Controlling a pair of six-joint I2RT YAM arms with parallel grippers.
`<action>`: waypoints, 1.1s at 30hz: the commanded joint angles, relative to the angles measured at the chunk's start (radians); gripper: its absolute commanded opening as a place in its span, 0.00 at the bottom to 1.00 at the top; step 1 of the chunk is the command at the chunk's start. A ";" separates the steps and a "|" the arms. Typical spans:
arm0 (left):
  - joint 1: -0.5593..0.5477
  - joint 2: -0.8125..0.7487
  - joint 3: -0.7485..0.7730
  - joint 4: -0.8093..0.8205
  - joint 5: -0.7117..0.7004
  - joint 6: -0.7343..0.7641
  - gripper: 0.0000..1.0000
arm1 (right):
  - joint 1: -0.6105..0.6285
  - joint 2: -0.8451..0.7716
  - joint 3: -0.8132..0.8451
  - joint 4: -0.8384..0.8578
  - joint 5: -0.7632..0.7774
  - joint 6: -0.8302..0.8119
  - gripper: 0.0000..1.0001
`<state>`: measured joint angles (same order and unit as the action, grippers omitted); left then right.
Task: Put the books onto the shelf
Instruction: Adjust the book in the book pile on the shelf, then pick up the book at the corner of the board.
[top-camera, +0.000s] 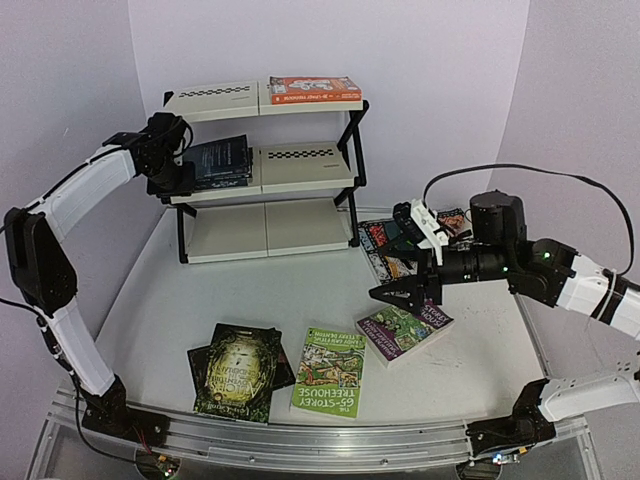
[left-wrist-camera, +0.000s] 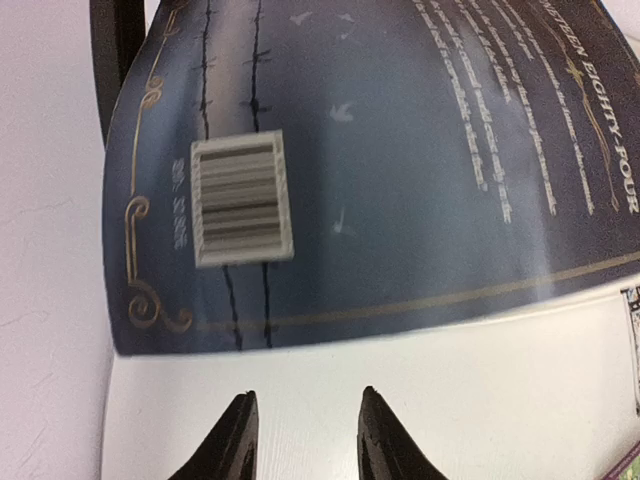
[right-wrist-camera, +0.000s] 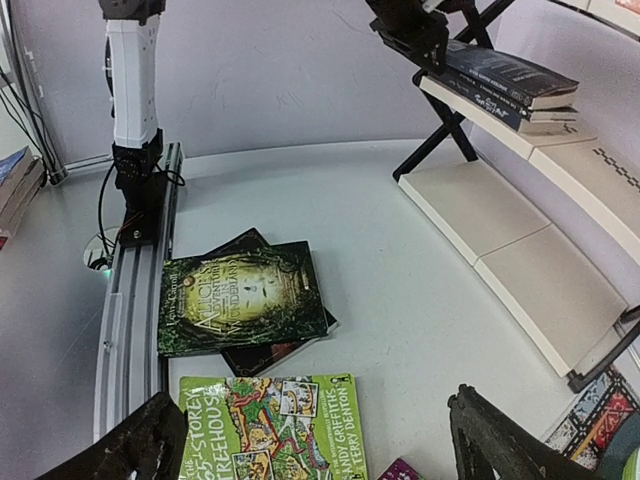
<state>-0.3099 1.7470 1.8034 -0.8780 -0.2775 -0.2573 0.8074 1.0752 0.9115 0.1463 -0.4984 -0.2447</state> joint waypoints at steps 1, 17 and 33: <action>0.009 -0.181 -0.098 0.027 0.074 -0.028 0.41 | -0.001 0.039 0.076 -0.083 0.062 0.147 0.93; -0.076 -0.592 -0.622 0.023 0.567 -0.256 0.94 | -0.001 0.166 0.100 -0.558 0.385 0.877 0.98; -0.597 -0.389 -0.833 0.383 0.485 -0.590 0.99 | 0.135 0.321 -0.042 -0.509 0.491 1.200 0.96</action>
<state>-0.8268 1.2922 0.9794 -0.6941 0.2024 -0.7422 0.8627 1.3376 0.8497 -0.3920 -0.0437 0.8814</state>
